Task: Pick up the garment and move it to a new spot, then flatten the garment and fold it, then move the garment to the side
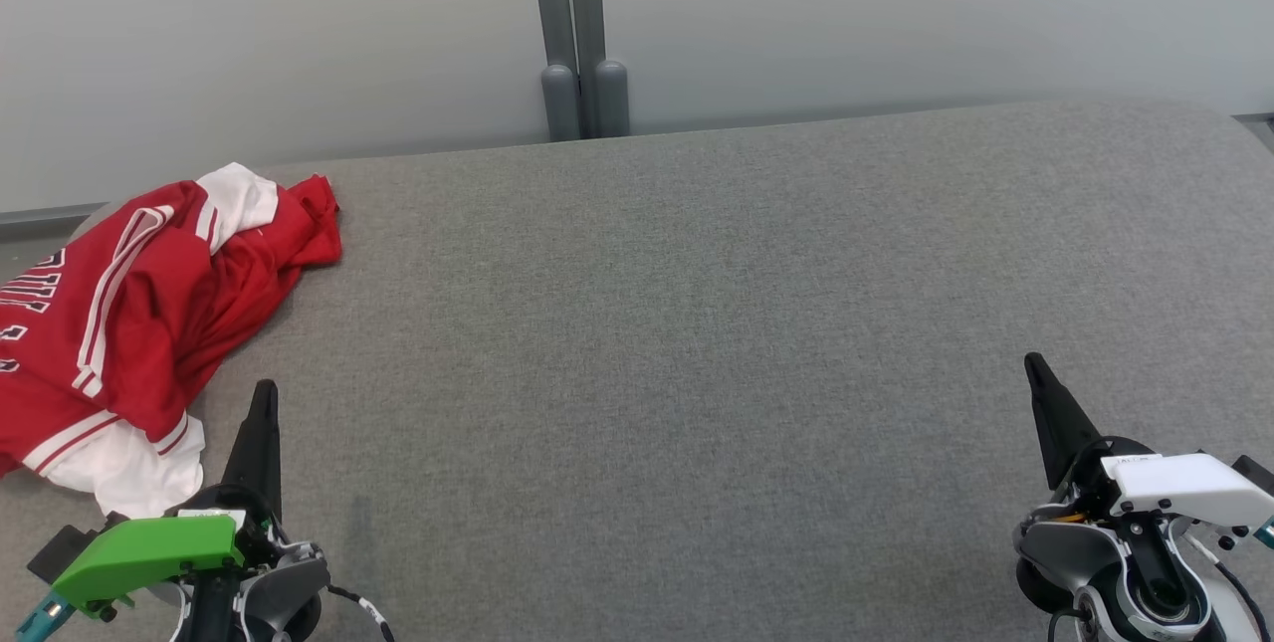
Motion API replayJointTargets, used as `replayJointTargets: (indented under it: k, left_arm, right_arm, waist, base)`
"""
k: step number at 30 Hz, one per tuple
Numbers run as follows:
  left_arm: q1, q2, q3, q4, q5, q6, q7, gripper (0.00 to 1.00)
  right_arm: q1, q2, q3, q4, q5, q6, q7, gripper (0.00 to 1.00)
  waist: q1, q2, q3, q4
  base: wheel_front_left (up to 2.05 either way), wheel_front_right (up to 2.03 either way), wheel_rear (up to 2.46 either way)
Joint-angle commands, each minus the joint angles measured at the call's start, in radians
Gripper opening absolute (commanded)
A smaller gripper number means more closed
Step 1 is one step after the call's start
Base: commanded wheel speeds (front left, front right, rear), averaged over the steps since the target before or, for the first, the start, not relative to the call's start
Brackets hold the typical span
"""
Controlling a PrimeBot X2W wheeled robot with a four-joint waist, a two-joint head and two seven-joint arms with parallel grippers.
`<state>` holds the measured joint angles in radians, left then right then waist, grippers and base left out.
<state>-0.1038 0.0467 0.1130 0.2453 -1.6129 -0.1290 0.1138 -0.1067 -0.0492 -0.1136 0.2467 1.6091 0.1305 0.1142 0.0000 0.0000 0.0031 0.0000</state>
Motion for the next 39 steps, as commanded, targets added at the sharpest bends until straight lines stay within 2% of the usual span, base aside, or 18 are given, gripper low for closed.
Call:
replayJointTargets:
  k: [1, 38, 39]
  left_arm:
    - [-0.013, 0.008, 0.003, -0.001, 0.000, -0.005, 0.003, 0.00]
    - [-0.013, 0.008, 0.003, -0.001, 0.000, -0.005, 0.003, 0.00]
    - [-0.013, 0.008, 0.003, -0.001, 0.000, -0.005, 0.003, 1.00]
  right_arm:
    - [-0.005, -0.002, -0.001, -0.005, 0.008, 0.000, 0.002, 0.00]
    - [-0.005, -0.002, -0.001, -0.005, 0.008, 0.000, 0.002, 0.00]
    - [-0.005, -0.002, -0.001, -0.005, 0.008, 0.001, 0.002, 1.00]
  waist:
    - [0.0000, 0.0000, 0.000, 0.000]
    - [0.0000, 0.0000, 0.000, 0.000]
    - [0.0000, 0.0000, 0.000, 0.000]
  base:
    - [0.00, 0.00, 0.00]
    - [0.00, 0.00, 0.00]
    - [0.00, 0.00, 0.00]
